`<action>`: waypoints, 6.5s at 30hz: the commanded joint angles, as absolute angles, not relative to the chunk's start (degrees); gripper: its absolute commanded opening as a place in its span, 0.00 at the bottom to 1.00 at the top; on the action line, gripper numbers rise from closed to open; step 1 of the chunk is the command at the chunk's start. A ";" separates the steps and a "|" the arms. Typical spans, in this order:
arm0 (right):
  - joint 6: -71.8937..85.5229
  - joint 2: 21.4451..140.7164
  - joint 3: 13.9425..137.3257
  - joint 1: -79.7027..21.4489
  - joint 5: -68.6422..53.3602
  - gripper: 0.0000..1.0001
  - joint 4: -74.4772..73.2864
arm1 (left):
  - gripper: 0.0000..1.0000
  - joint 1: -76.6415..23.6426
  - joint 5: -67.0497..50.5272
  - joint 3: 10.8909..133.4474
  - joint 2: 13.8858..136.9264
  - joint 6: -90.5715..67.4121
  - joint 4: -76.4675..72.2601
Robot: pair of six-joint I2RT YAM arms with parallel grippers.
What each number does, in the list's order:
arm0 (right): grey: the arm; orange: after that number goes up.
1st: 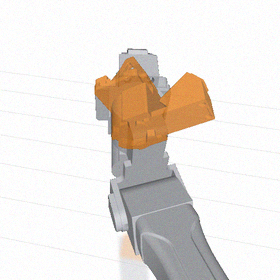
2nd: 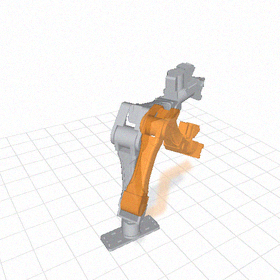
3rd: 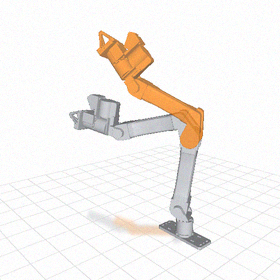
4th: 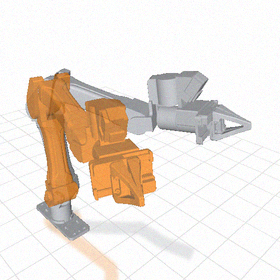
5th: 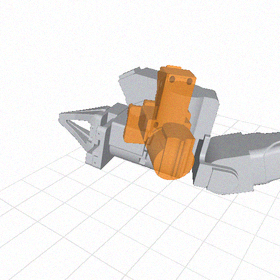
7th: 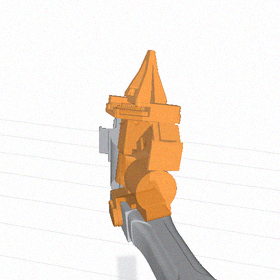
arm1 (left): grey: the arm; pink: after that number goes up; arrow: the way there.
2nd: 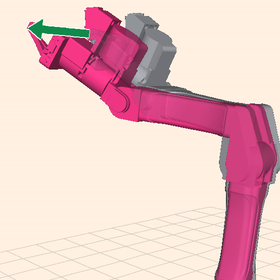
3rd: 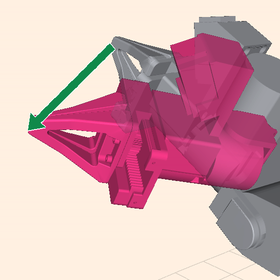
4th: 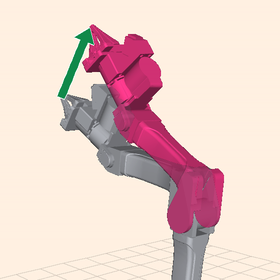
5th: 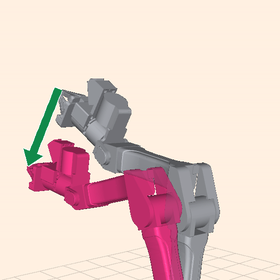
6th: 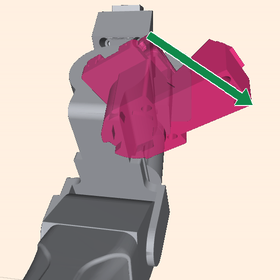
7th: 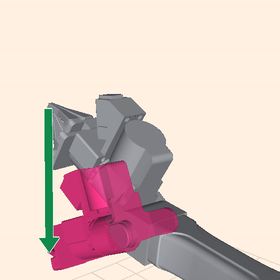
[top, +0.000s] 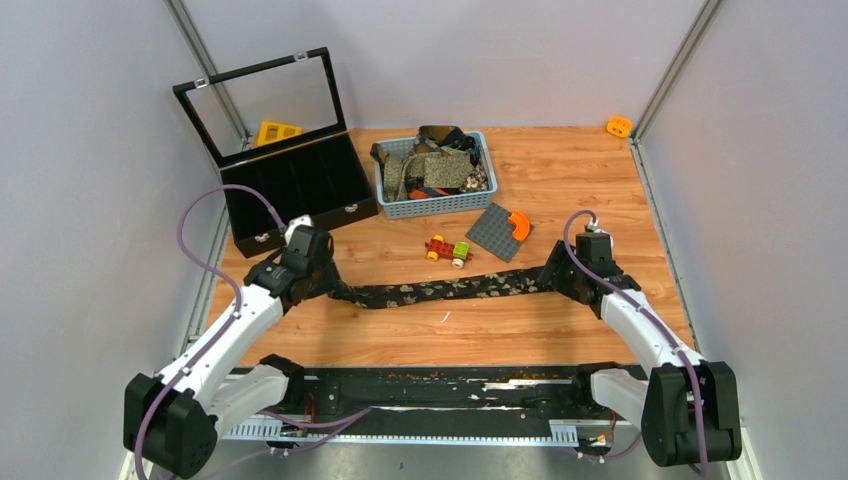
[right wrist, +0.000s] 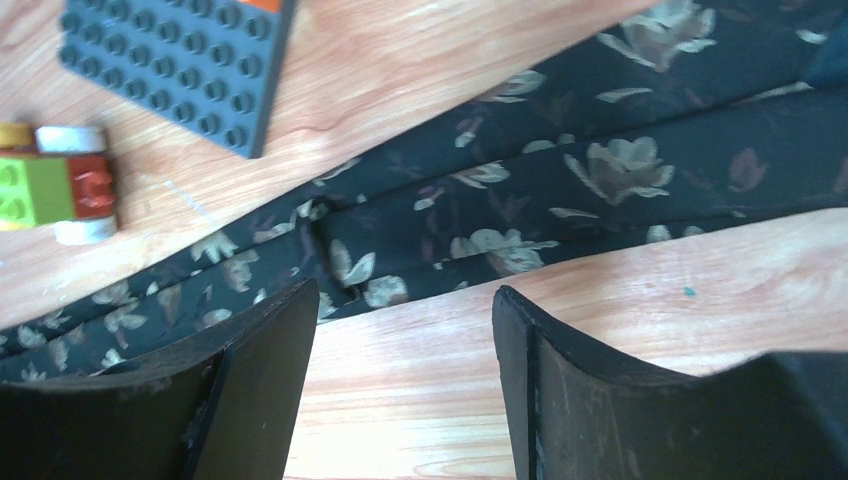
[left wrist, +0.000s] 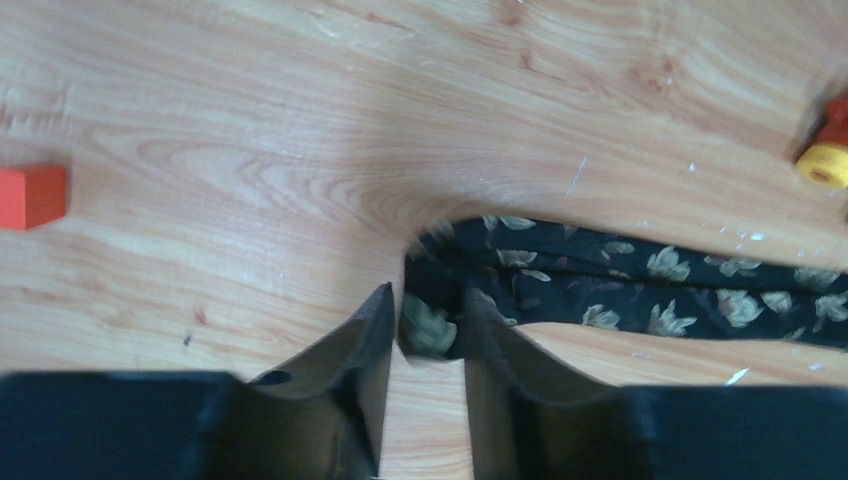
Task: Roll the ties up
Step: Flatten out the tie at the center of the board.
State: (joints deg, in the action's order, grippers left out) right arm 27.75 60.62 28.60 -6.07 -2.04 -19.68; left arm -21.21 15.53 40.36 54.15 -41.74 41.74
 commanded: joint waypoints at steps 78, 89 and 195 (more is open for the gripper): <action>29.90 85.99 51.42 -56.79 9.02 0.32 -11.41 | 0.20 -24.16 -6.05 36.27 83.86 -32.48 23.44; 37.15 67.30 38.37 -34.83 19.66 0.44 -23.59 | 0.20 -29.64 -6.16 34.28 81.60 -35.61 21.44; 26.13 76.96 47.71 -46.63 -9.71 0.62 -6.57 | 0.00 -30.59 -1.08 12.49 34.54 -56.80 19.66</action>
